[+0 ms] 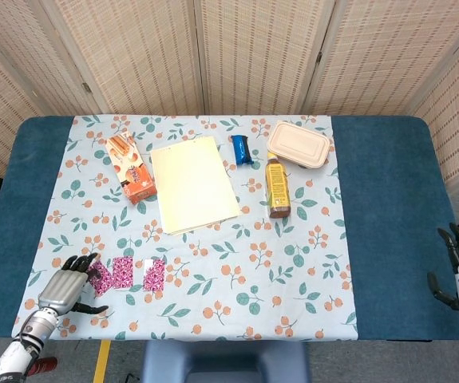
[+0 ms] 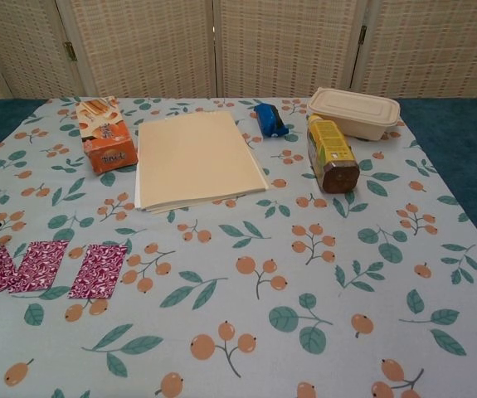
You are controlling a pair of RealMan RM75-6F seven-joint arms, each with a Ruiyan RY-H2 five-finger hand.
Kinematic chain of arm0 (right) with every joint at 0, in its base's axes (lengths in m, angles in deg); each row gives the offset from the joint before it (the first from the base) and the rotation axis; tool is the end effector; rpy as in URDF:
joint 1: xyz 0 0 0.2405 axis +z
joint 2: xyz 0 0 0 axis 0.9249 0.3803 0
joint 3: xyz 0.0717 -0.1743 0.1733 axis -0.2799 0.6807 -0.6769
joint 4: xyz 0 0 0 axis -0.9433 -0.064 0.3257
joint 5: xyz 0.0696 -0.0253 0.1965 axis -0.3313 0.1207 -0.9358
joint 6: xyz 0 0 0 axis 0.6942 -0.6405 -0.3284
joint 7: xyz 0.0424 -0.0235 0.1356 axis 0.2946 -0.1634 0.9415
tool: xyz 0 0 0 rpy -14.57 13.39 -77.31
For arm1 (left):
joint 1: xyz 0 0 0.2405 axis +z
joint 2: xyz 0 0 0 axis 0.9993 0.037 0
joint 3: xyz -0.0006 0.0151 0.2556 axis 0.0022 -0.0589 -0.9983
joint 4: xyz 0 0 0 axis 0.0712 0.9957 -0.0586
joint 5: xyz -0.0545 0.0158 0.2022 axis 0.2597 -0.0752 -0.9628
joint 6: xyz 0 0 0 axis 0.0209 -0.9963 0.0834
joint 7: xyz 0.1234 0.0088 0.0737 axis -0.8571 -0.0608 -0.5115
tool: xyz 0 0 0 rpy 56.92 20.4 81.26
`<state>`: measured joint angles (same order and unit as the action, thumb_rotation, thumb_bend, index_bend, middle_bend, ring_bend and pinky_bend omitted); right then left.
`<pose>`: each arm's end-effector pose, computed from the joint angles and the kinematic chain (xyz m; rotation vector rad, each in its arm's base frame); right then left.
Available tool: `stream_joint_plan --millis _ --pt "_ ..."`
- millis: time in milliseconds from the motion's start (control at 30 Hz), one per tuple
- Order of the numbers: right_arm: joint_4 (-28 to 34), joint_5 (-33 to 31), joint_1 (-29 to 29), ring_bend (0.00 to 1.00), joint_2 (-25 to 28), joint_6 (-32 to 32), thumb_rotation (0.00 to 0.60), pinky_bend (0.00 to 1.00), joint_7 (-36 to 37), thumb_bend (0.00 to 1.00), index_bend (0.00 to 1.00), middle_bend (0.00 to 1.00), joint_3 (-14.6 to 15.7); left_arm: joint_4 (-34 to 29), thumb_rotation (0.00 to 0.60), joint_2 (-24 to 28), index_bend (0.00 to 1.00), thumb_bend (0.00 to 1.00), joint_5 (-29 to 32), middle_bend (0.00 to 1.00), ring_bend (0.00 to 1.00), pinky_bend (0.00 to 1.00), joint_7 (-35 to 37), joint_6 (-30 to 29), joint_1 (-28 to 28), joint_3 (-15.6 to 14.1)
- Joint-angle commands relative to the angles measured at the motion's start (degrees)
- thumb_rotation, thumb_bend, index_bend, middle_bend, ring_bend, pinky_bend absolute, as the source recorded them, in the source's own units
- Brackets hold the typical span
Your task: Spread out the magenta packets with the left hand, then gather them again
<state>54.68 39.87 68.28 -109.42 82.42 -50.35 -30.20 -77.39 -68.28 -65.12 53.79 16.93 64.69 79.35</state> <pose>-0.3344 -0.1612 0.1805 1.2716 -0.9650 0.8860 -0.2983 0.2270 0.0475 -1.8464 -1.0680 -0.4786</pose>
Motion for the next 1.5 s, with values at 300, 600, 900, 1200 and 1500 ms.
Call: stream_joint_plan --millis 300,600,900,1200,1500 --pt "-0.57 -0.21 -0.6 0.0 0.06 0.47 0.6 0.0 0.8 0.46 0.0 0.0 0.15 -0.03 0.32 -2.42 0.32 0.1 1.17 0.0 0.0 0.0 -3.09 2.41 -1.9 0.74" --pt "-0.74 -0.02 -0.42 0.0 -0.15 0.14 0.6 0.0 0.83 0.46 0.0 0.0 0.21 -0.6 0.319 -1.56 0.32 0.1 1.81 0.0 0.0 0.0 -3.37 1.95 -1.06 -0.23" --pt "-0.73 0.22 -0.4 0.0 -0.19 0.27 0.6 0.0 0.81 0.46 0.0 0.0 0.21 -2.16 0.333 0.16 0.32 0.1 0.31 0.0 0.0 0.0 -1.71 -0.81 0.54 -0.46" --pt "-1.01 -0.01 -0.96 0.0 0.19 0.89 0.6 0.0 1.44 0.46 0.0 0.0 0.21 -2.52 0.546 -2.49 0.29 0.1 -2.67 0.0 0.0 0.0 -0.76 -1.5 -1.63 2.73" --pt "-1.45 -0.28 -0.92 0.0 0.43 0.68 0.6 0.0 1.86 0.46 0.0 0.0 0.0 -3.48 0.574 -4.62 0.26 0.11 1.76 0.0 0.0 0.0 -5.16 2.82 -5.91 5.41"
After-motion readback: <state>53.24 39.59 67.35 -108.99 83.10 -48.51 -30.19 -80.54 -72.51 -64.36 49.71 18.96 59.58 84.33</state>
